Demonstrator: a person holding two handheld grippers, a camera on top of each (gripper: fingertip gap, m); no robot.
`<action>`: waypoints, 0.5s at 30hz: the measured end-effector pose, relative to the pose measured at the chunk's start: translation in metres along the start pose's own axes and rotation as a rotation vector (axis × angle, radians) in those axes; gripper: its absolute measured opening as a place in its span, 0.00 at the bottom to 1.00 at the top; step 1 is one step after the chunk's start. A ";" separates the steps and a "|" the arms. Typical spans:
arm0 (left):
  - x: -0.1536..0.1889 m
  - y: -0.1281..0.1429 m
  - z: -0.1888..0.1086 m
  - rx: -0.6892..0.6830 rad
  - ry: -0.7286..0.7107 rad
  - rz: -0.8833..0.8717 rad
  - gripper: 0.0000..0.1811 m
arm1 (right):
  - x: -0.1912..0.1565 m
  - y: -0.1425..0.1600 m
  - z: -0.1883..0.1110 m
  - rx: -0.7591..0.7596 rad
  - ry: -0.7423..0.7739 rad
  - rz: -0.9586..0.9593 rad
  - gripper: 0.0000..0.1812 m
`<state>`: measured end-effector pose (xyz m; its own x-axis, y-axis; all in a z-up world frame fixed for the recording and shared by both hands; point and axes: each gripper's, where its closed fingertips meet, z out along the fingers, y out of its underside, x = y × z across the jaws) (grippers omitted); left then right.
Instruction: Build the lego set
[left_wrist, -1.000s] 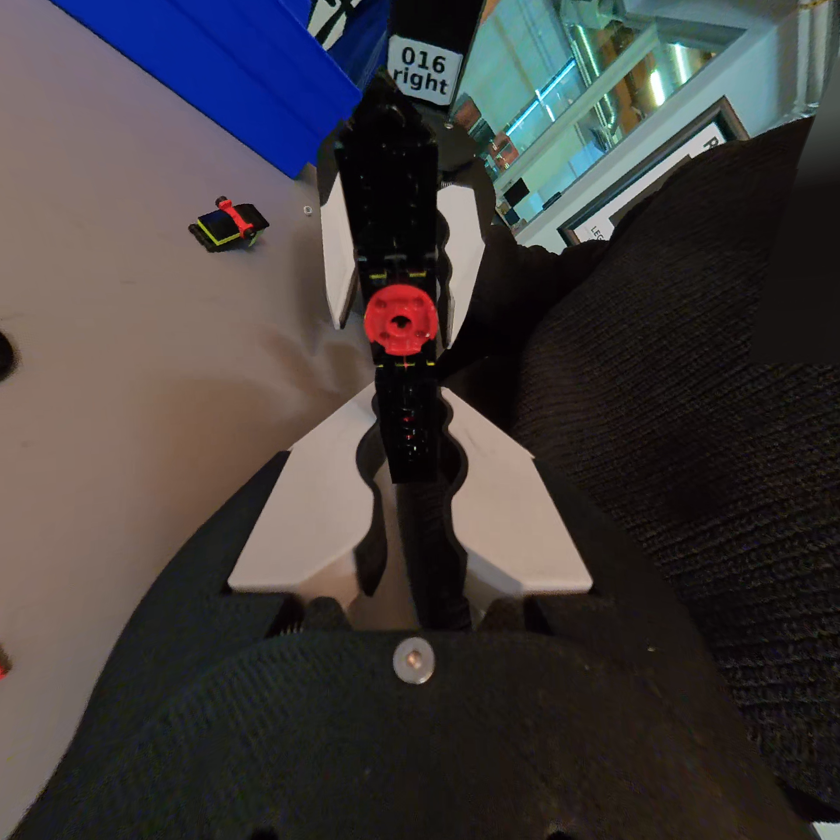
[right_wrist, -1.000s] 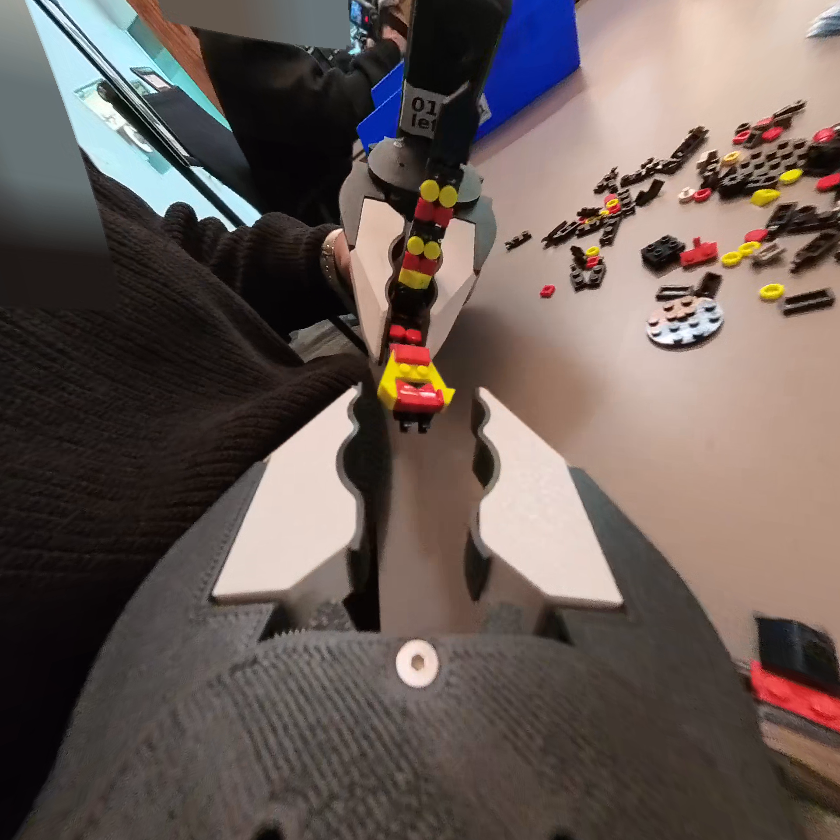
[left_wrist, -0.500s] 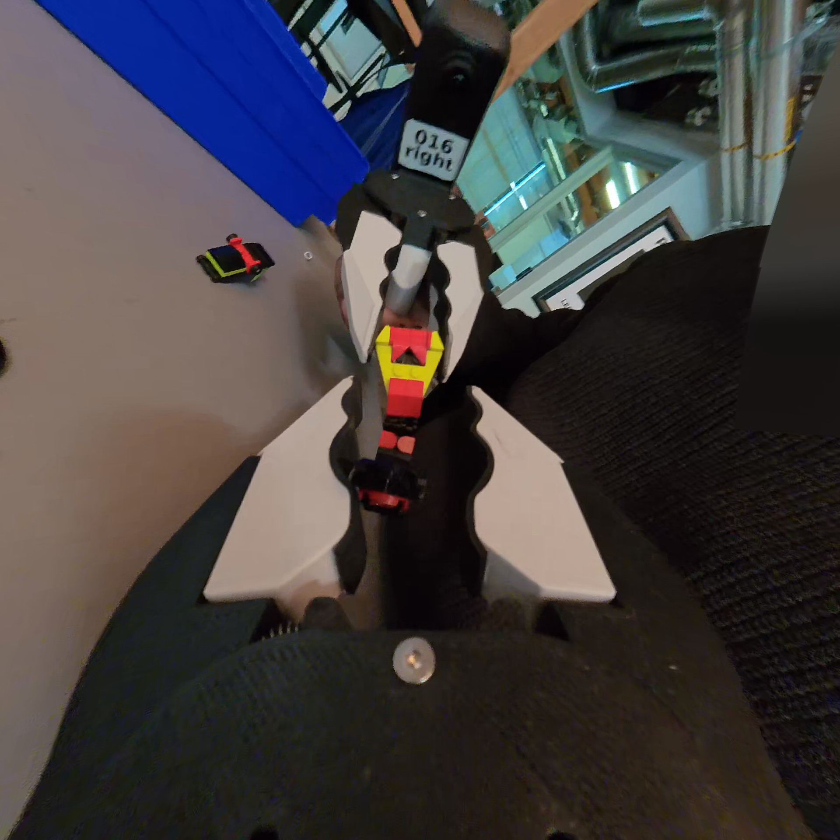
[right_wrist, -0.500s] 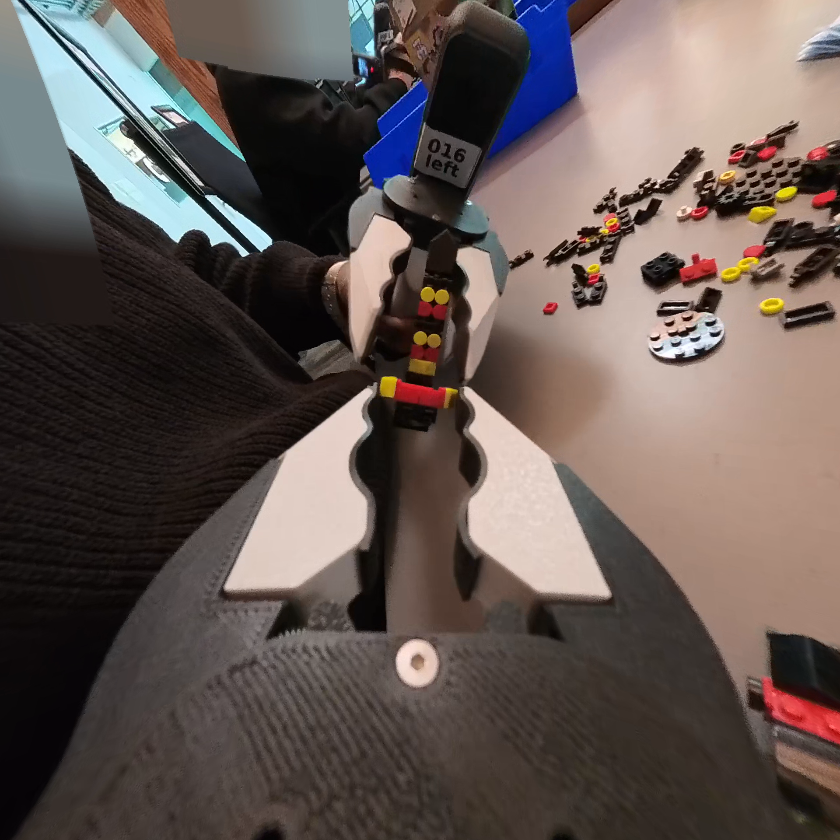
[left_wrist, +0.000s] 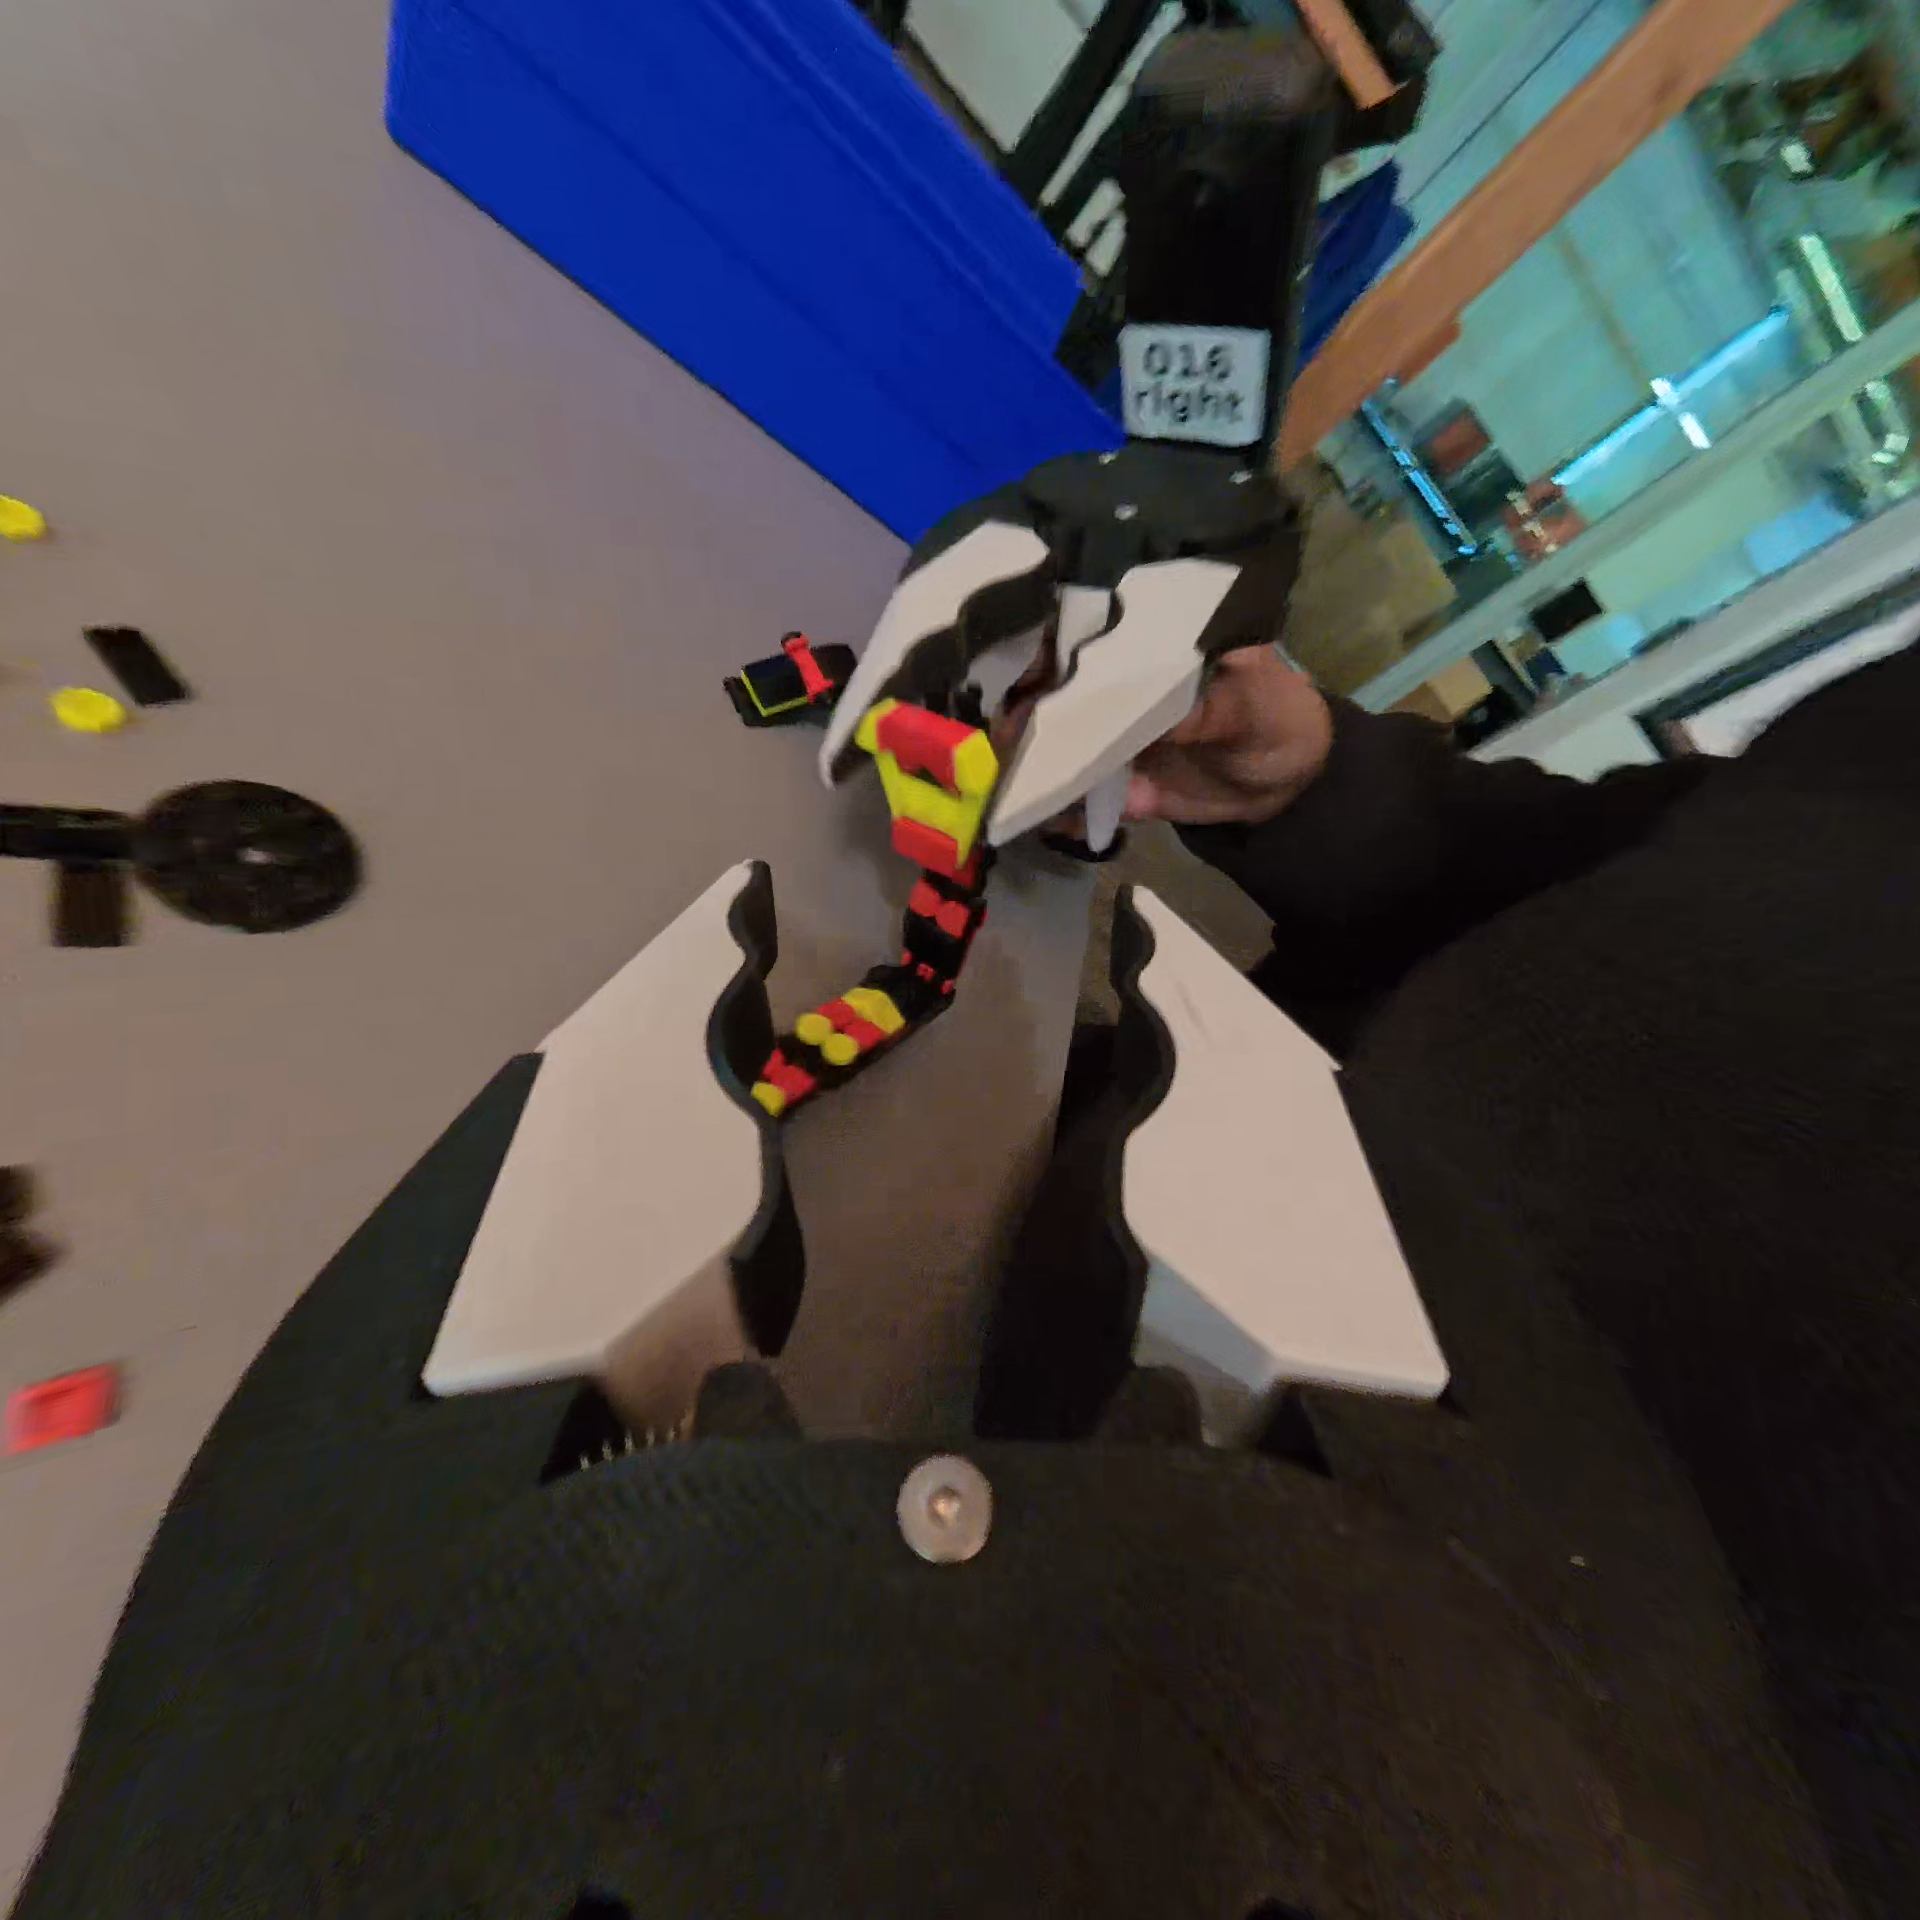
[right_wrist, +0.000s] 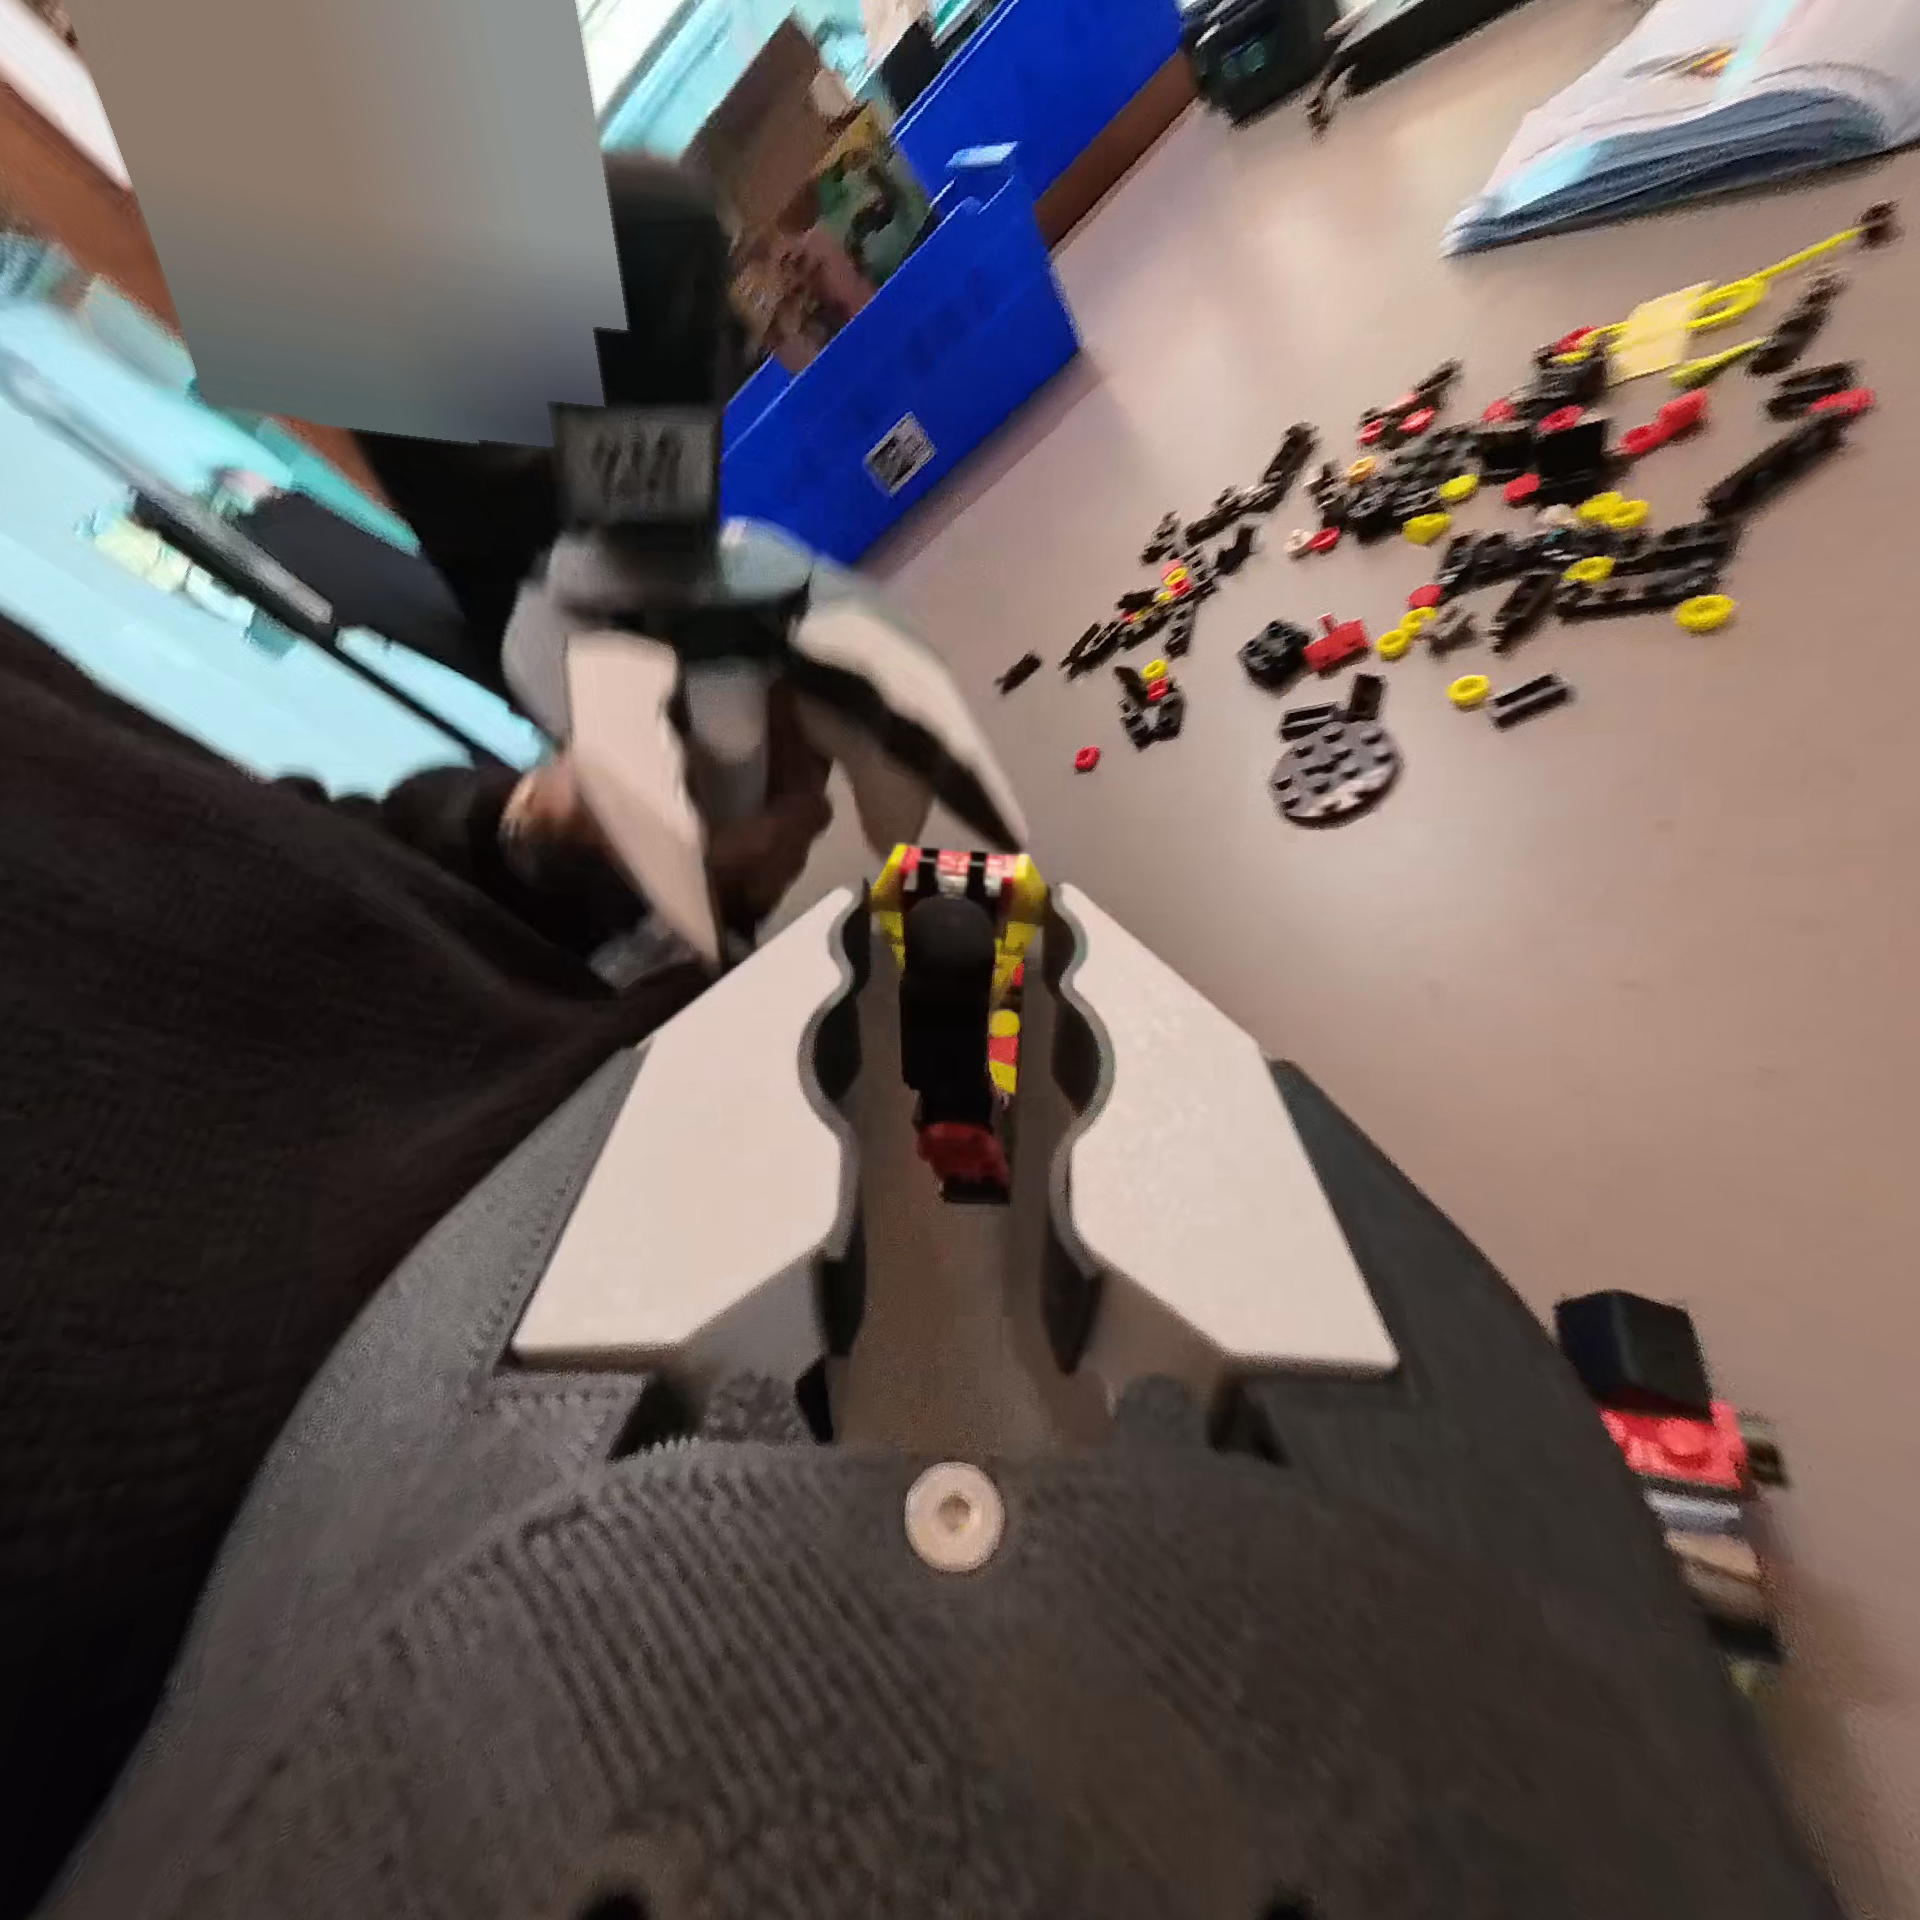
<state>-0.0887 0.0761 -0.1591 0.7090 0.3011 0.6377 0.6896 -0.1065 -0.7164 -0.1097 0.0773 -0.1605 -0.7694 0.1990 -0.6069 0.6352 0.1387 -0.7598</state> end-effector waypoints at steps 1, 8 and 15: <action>-0.004 0.004 0.012 0.014 -0.055 -0.014 0.35 | 0.005 -0.005 -0.001 0.037 0.033 0.040 0.17; -0.017 -0.014 0.026 0.132 -0.253 0.088 0.30 | 0.010 -0.011 0.004 0.140 0.132 0.158 0.17; -0.014 -0.014 0.026 0.157 -0.248 0.084 0.15 | -0.004 -0.019 0.008 0.209 0.105 0.153 0.16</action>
<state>-0.1121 0.0977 -0.1650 0.6916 0.5220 0.4992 0.5846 0.0013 -0.8113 -0.1195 0.0657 -0.1455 -0.6474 0.3031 -0.6993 0.7076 -0.1019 -0.6992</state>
